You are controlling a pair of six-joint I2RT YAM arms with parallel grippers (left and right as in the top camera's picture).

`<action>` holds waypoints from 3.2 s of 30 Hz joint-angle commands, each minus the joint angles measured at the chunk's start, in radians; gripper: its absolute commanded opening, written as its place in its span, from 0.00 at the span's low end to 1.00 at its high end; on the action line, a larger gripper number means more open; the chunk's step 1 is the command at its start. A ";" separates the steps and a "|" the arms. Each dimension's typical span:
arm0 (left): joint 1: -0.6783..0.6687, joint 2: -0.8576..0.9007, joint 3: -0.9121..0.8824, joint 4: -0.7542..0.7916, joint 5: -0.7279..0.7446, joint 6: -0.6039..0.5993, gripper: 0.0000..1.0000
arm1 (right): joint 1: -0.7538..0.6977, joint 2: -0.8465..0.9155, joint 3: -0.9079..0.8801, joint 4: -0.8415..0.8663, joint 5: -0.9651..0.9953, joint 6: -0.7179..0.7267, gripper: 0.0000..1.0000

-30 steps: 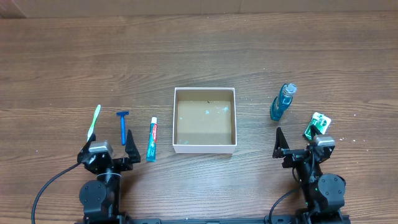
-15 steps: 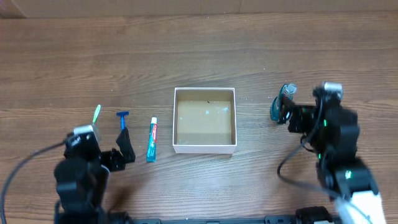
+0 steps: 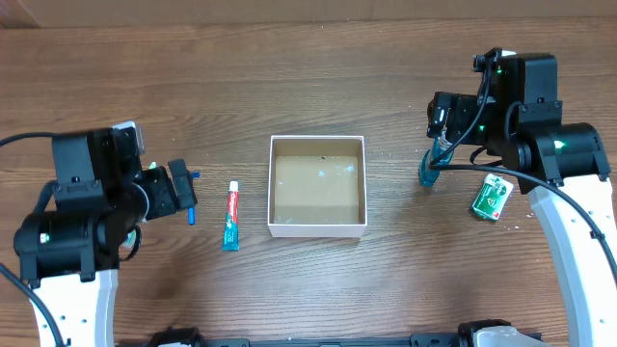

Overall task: Pack container
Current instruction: 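Reach right gripper to the blue mouthwash bottle and grasp it, then carry the mouthwash bottle into the box and release it upright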

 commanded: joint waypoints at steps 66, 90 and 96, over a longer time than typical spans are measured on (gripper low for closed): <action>-0.008 0.023 0.030 -0.029 0.027 -0.013 1.00 | 0.019 0.291 0.209 -0.214 0.031 0.119 0.05; -0.008 0.023 0.030 -0.030 0.027 -0.013 1.00 | 0.690 0.540 0.539 -0.311 0.237 0.468 0.04; -0.008 0.023 0.030 -0.032 0.027 -0.013 1.00 | 0.678 0.682 0.539 -0.244 0.259 0.460 0.04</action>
